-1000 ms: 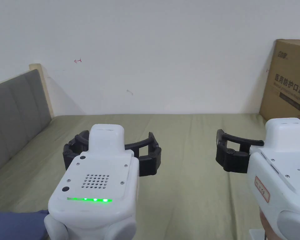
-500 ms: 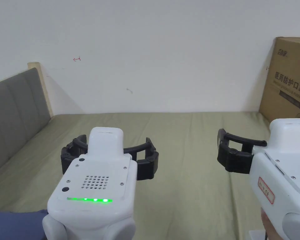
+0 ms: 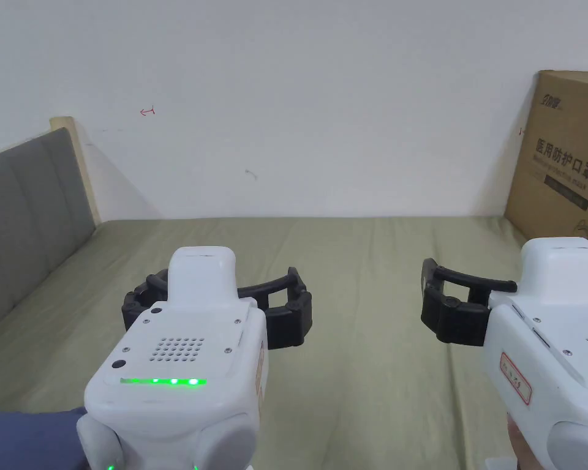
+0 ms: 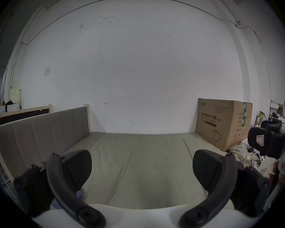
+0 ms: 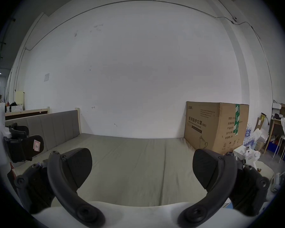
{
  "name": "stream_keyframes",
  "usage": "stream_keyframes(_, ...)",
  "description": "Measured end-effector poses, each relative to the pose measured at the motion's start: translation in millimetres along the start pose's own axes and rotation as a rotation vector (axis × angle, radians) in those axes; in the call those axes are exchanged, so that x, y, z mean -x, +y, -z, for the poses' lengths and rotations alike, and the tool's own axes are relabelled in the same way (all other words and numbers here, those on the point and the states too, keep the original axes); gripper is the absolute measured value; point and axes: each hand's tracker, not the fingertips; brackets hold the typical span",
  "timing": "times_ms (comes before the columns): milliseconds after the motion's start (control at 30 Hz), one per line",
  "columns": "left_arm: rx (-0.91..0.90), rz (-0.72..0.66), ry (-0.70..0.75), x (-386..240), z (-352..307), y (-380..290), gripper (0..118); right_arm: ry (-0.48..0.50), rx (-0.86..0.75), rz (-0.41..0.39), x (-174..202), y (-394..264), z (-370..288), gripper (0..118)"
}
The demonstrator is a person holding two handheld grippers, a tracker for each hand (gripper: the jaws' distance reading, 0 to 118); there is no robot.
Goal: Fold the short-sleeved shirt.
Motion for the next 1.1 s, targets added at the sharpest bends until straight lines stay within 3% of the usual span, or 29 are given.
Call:
stream_keyframes(567,-0.012,0.043,0.038,2.2,2.7,0.8,118,0.016,0.021,-0.009,7.8,-2.7,8.3,118)
stream_keyframes(900,0.017,0.002,0.103,5.0,9.7,5.1,118,0.019,0.025,-0.018,8.4,-2.1,10.3,118)
stream_keyframes(1100,0.047,-0.015,0.066,9.1,12.6,3.6,118,0.018,0.034,-0.013,7.0,-2.6,10.5,118)
